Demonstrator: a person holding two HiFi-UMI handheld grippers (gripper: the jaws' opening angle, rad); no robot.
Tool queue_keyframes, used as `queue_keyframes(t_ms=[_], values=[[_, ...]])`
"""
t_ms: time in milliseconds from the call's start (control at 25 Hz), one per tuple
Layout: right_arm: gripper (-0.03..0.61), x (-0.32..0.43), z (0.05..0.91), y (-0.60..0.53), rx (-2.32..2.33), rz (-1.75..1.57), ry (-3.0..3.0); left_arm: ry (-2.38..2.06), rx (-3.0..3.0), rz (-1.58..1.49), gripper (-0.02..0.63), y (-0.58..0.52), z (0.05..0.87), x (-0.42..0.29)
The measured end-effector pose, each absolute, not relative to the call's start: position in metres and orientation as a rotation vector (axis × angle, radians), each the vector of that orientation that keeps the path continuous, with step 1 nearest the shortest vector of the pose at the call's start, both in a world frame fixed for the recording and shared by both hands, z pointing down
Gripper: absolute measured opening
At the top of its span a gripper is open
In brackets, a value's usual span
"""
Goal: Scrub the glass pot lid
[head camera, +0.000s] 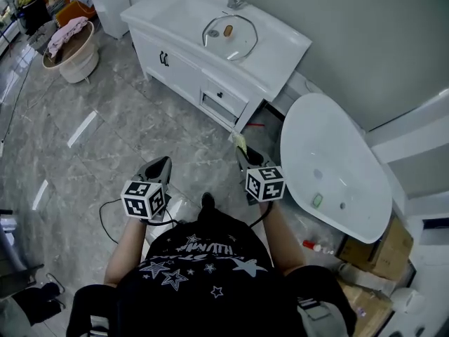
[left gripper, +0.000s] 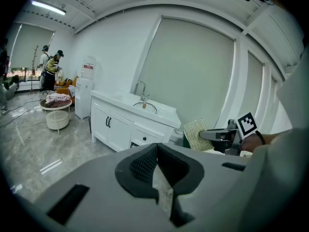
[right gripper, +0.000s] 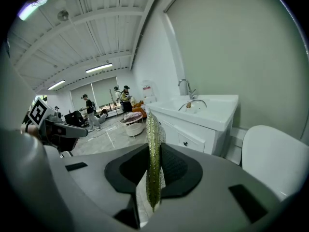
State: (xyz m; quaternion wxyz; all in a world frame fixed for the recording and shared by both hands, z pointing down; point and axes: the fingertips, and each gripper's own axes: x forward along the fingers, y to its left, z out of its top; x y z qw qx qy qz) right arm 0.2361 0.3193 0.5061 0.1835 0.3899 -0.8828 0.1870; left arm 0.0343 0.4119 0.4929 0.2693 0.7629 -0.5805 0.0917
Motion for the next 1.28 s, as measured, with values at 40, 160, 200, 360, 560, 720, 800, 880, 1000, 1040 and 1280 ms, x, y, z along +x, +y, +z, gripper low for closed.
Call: queue_keyframes(t_ms=[40, 160, 200, 360, 560, 720, 800, 880, 1000, 1040, 1280], values=[[0.066, 0.235, 0.505, 0.311, 1.093, 0.521, -2.498, -1.579, 2.053, 0.243, 0.009, 0.406, 0.491, 0.032], [0.066, 0.234, 0.501, 0.288, 1.074, 0.504, -2.524, -1.618, 2.039, 0.223, 0.009, 0.388, 0.485, 0.029], [0.066, 0.233, 0.5, 0.28, 1.065, 0.502, -2.534, -1.629, 2.035, 0.218, 0.009, 0.382, 0.483, 0.028], [0.067, 0.228, 0.501, 0.249, 1.015, 0.508, -2.568, -1.666, 2.007, 0.206, 0.009, 0.357, 0.482, 0.026], [0.067, 0.227, 0.507, 0.224, 0.989, 0.532, -2.583, -1.659, 1.935, 0.138, 0.009, 0.343, 0.488, 0.03], [0.067, 0.226, 0.514, 0.215, 0.977, 0.561, -2.576, -1.662, 1.915, 0.152, 0.009, 0.336, 0.493, 0.027], [0.067, 0.223, 0.518, 0.209, 0.98, 0.569, -2.566, -1.667, 1.922, 0.159, 0.009, 0.33, 0.492, 0.023], [0.067, 0.22, 0.521, 0.204, 0.983, 0.576, -2.558, -1.671, 1.923, 0.157, 0.009, 0.323, 0.493, 0.016], [0.067, 0.212, 0.524, 0.195, 0.986, 0.571, -2.546, -1.653, 1.923, 0.15, 0.009, 0.308, 0.499, 0.004], [0.067, 0.209, 0.523, 0.19, 0.995, 0.568, -2.54, -1.642, 1.925, 0.149, 0.009, 0.302, 0.501, 0.0], [0.067, 0.191, 0.52, 0.15, 1.08, 0.572, -2.506, -1.569, 1.98, 0.155, 0.009, 0.248, 0.504, -0.025]])
